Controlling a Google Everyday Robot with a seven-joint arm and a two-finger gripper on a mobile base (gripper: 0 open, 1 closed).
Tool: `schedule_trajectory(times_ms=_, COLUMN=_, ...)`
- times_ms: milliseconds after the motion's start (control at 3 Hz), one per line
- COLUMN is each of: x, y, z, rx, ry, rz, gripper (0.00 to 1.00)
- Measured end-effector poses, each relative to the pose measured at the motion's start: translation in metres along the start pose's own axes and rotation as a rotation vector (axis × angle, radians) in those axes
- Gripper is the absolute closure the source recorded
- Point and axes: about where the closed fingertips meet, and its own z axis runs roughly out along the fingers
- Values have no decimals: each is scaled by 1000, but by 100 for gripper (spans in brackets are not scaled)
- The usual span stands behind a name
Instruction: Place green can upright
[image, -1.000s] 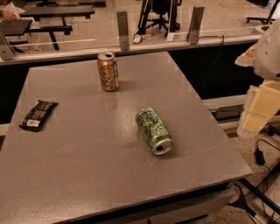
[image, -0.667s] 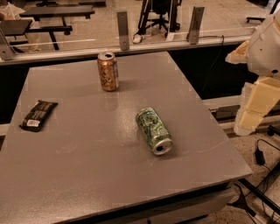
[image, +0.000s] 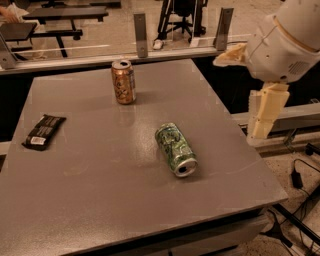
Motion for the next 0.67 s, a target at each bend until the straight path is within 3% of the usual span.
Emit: schedule_trajectory(times_ms=667, x=-38, y=-9, z=28, rx=-29, ry=-96, rz=-411, gripper=0)
